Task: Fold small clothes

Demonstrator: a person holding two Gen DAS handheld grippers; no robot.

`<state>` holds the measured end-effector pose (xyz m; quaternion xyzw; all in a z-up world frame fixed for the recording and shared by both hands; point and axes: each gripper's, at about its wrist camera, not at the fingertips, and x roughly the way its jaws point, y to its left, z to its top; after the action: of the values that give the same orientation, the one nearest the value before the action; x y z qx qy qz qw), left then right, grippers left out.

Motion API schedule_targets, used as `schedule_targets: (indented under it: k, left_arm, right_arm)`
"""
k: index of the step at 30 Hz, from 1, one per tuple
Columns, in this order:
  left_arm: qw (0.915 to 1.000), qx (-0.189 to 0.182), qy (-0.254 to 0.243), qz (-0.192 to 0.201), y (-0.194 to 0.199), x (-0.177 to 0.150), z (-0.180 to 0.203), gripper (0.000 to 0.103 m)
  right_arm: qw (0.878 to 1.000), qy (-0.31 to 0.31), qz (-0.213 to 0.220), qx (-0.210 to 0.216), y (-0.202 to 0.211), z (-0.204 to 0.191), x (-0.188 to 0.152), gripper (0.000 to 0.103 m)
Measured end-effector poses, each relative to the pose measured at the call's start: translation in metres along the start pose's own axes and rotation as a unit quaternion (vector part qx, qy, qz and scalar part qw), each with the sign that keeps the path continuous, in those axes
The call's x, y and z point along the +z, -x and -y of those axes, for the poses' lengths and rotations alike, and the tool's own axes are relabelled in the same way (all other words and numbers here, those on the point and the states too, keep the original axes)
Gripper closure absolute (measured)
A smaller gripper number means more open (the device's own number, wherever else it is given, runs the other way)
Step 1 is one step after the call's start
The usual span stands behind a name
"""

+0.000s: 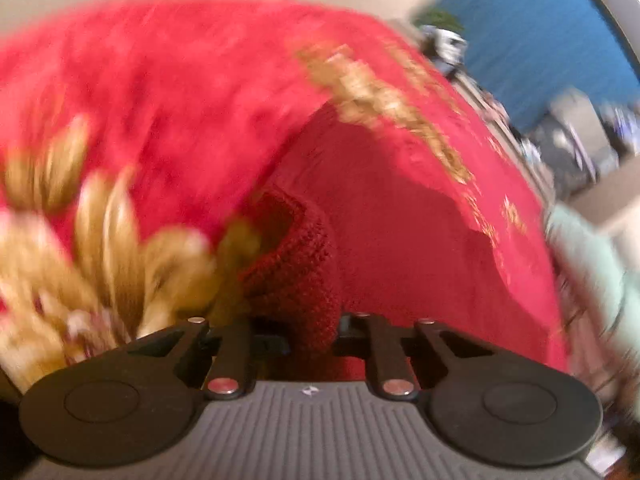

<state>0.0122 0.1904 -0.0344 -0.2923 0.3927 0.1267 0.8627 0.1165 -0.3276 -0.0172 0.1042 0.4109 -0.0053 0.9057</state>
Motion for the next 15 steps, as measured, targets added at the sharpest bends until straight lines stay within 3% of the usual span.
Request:
schedule_targets:
  k: [3, 6, 8, 12, 14, 15]
  left_arm:
    - [0.9912, -0.014, -0.114, 0.066, 0.032, 0.006, 0.068, 0.087]
    - [0.9744, -0.054, -0.195, 0.098, 0.051, 0.001, 0.144, 0.087]
    - [0.9588, -0.08, -0.252, 0.105, 0.057, -0.015, 0.2, 0.087]
    - [0.9104, -0.117, -0.383, 0.105, 0.046, -0.091, 0.307, 0.087]
    - [0.8872, -0.134, -0.433, 0.088, 0.031, -0.139, 0.341, 0.087]
    - [0.8702, -0.14, -0.467, 0.069, 0.017, -0.166, 0.354, 0.086]
  right_arm:
    - [1.0, -0.009, 0.008, 0.002, 0.005, 0.008, 0.001, 0.065]
    - [1.0, -0.016, 0.018, -0.002, 0.011, 0.018, 0.002, 0.065]
    - [0.999, -0.022, 0.023, -0.008, 0.014, 0.026, 0.003, 0.065]
    - [0.998, -0.047, 0.039, -0.02, 0.02, 0.046, 0.004, 0.065]
    - [0.997, -0.062, 0.049, -0.021, 0.022, 0.055, 0.005, 0.065]
    - [0.996, -0.069, 0.052, -0.02, 0.023, 0.059, 0.005, 0.065]
